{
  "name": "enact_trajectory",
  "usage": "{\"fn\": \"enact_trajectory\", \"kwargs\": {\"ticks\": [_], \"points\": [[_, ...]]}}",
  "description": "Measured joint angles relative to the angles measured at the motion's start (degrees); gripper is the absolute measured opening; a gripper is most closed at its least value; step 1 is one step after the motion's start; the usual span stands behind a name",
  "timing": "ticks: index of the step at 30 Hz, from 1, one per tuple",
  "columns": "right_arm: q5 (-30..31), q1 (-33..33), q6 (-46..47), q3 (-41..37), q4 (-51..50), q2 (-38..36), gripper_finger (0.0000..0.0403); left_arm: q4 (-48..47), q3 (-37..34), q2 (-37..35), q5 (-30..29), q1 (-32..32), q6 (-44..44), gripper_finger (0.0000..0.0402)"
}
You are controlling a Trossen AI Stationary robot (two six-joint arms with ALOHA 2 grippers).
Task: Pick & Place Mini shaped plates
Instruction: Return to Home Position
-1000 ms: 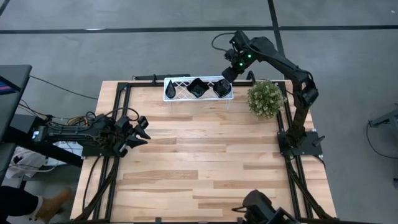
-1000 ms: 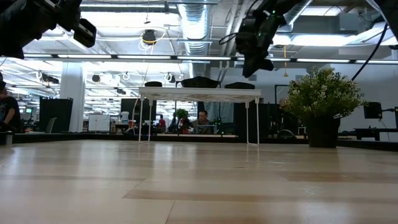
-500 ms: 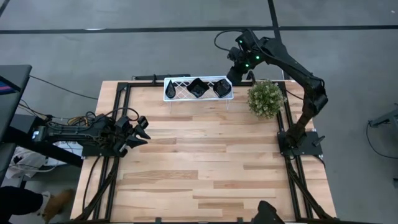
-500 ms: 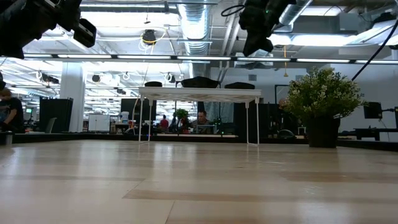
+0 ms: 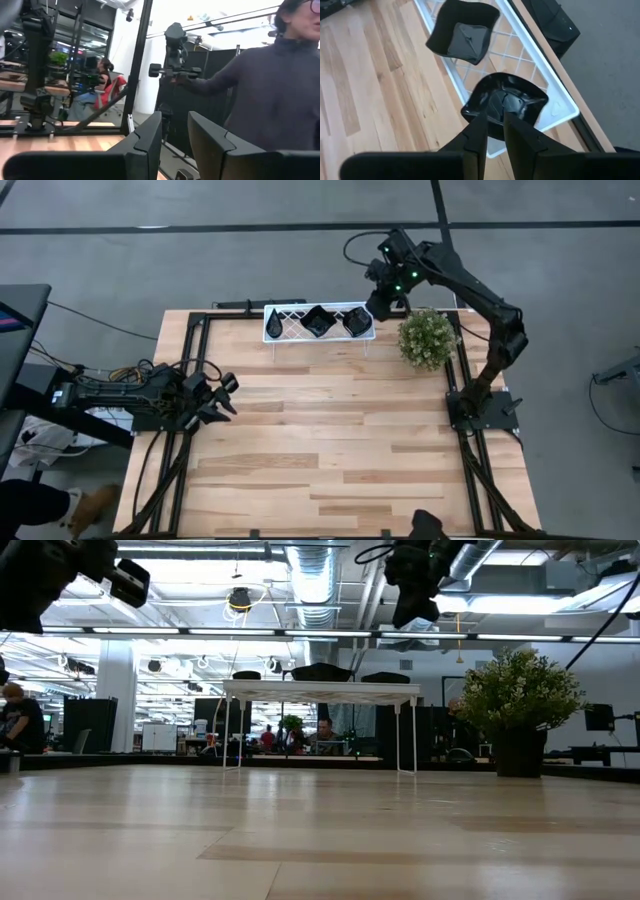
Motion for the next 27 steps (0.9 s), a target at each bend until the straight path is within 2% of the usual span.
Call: {"fn": "enact_trajectory", "kwargs": {"ticks": [10,18,27], "points": [[-3.33,0.2,1.52,0.0,2.74,-0.02,0.0059,0.31,0.01,-0.75,0.09,0.0,-0.47,0.0097],[-4.03,0.38,2.59,0.0,3.89,-0.29,0.0059,0.22,0.01,-5.38,0.1,0.0,-0.27,0.0097],[-4.32,0.77,2.63,0.0,6.93,-4.34,0.0059,-0.34,-1.51,-10.63,0.1,0.04,-0.1,0.0097]]}}
